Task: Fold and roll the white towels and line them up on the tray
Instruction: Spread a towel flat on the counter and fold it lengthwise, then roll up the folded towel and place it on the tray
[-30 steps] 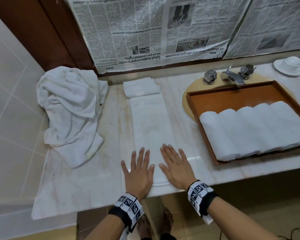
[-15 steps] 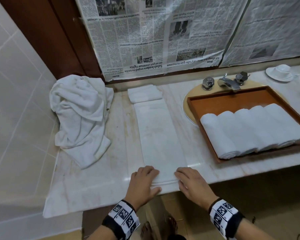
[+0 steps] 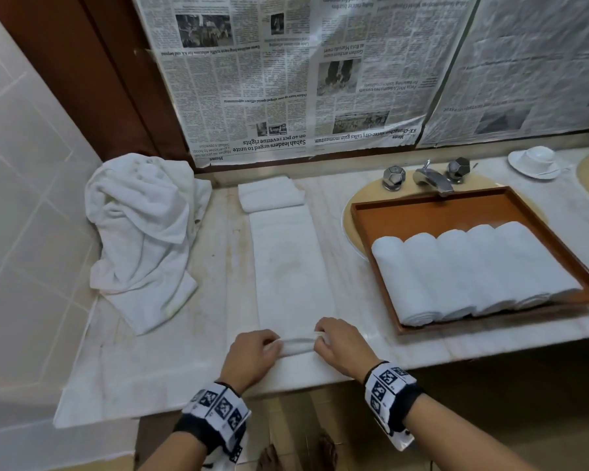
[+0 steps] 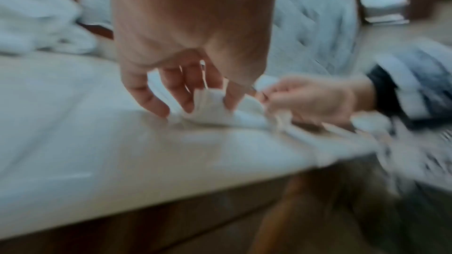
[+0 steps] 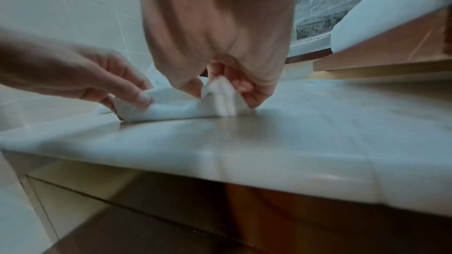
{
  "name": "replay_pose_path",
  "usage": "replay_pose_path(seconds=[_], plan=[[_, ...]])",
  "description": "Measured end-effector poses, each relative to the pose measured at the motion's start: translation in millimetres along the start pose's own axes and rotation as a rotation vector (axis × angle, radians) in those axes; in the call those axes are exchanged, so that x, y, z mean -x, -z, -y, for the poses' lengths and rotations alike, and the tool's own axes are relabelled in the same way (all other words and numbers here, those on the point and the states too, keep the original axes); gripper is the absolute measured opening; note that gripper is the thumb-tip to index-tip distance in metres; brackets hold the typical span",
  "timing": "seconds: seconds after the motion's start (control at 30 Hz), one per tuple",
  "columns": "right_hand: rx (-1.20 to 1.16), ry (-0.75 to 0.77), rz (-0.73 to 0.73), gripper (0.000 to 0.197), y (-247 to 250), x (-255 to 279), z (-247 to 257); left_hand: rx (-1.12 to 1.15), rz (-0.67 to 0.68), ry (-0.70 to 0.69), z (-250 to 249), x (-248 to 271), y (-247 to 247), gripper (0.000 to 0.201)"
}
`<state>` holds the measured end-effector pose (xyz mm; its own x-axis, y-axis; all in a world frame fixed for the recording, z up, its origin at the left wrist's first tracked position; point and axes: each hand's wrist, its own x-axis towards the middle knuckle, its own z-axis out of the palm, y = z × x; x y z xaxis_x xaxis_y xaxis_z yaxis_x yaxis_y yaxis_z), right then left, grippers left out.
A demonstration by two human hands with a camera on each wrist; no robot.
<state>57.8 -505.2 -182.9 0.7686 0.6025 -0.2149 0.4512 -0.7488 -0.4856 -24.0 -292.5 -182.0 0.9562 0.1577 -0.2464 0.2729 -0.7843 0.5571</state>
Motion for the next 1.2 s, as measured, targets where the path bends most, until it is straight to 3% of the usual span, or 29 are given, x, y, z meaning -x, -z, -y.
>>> replay_pose_path(seconds=[0.13, 0.27, 0.37, 0.53, 0.63, 0.77, 0.9, 1.07, 1.2], plan=[[-0.002, 0.057, -0.043, 0.035, -4, -1, -5, 0.039, -0.052, 0.032, -5, -3, -3, 0.006], [0.104, 0.208, -0.101, 0.018, -3, -1, -6, 0.080, -0.117, 0.037, -10, -1, -13, 0.009], [0.172, 0.255, -0.130, 0.024, -4, -1, -10, -0.146, -0.148, -0.030, -14, 1, -14, 0.008], [0.319, 0.243, -0.108, 0.027, -4, 1, -3, -0.444, -0.054, -0.137, -22, 2, -11, 0.015], [0.357, 0.205, -0.062, 0.037, -5, 5, 5, -0.447, 0.010, -0.117, -26, 4, -14, 0.041], [0.417, 0.167, -0.152, 0.030, -14, -1, 7, -0.483, 0.031, -0.088, -30, -2, -12, 0.033], [0.397, 0.147, -0.164, 0.011, -15, -7, 8, -0.468, 0.017, -0.113, -31, -5, -16, 0.021], [0.106, 0.023, -0.120, 0.021, 1, -13, 1, -0.024, -0.028, 0.106, -18, -12, -1, 0.024], [0.067, 0.070, -0.072, 0.017, 2, -13, -8, 0.029, 0.013, 0.129, -12, -10, 5, 0.024]])
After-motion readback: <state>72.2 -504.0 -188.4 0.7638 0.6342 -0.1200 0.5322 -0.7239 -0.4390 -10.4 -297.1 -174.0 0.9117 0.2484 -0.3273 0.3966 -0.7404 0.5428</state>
